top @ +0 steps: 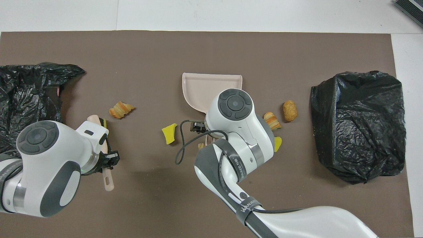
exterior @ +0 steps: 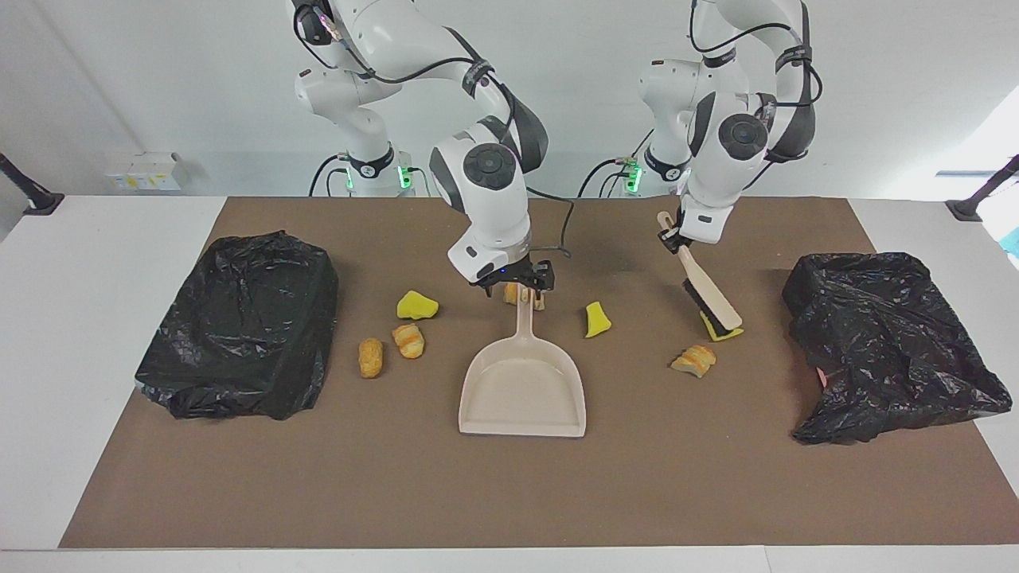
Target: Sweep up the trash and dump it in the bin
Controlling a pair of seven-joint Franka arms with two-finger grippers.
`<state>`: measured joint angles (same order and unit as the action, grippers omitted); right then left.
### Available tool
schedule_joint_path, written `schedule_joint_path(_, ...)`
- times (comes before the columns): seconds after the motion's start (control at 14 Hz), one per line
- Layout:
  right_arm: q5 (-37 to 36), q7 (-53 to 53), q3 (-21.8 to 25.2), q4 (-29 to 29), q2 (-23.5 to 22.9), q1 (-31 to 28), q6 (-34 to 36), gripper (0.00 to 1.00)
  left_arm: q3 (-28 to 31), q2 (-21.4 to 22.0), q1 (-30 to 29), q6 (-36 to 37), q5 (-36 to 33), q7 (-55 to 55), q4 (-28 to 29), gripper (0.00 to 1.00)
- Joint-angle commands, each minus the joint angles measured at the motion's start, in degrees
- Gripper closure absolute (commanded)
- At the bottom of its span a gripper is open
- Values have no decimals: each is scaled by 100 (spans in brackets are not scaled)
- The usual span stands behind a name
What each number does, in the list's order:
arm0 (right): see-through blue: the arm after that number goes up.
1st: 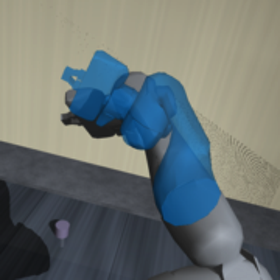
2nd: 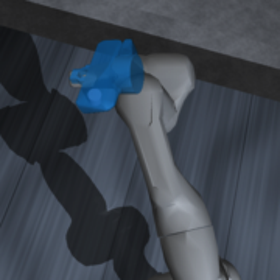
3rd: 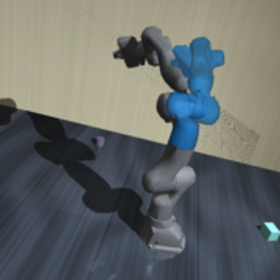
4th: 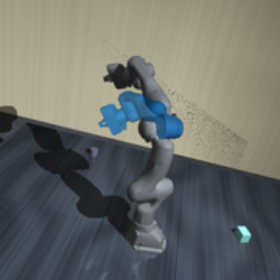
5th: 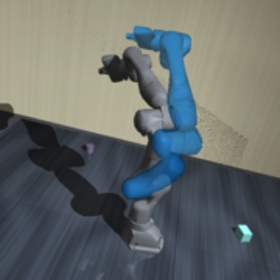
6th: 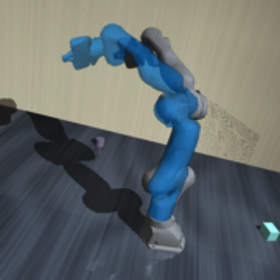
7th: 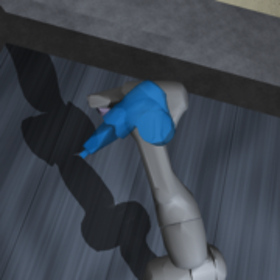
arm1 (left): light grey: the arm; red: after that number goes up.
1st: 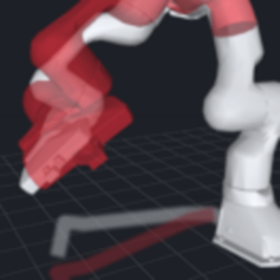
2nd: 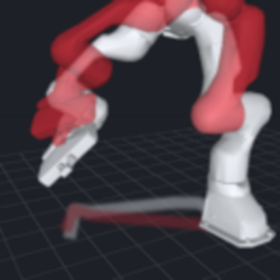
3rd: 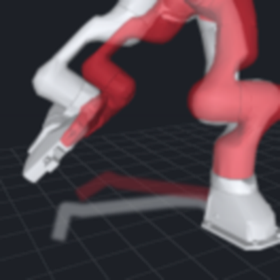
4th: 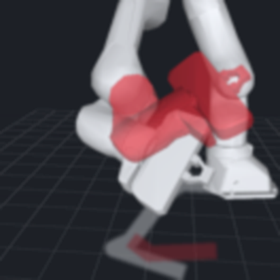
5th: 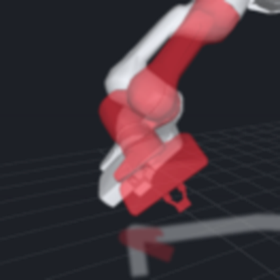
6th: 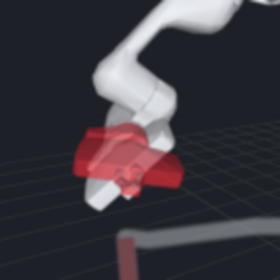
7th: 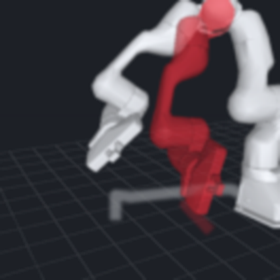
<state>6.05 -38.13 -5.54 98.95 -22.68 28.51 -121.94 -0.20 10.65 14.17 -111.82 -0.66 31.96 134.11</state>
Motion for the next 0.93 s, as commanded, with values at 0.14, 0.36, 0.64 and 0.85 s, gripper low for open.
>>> schedule_joint_path(0.14, 29, -81, 18, 90, -44, 94, -163, 6, -50, 148, -484, -585, 363, -1145, 334, 100)
schedule_joint_path(0.36, 28, -98, 18, 98, -44, 85, -163, 95, -42, 192, -870, -815, 1154, -2489, 397, 100)
schedule_joint_path(0.64, -129, -406, 35, 72, -26, 146, -58, 100, -50, 139, -986, -623, 1473, -3081, 99, 100)
schedule_joint_path(0.85, -183, -344, 18, 19, 122, 42, -31, 100, -50, 25, -1004, -429, 1411, -3099, -297, 100)
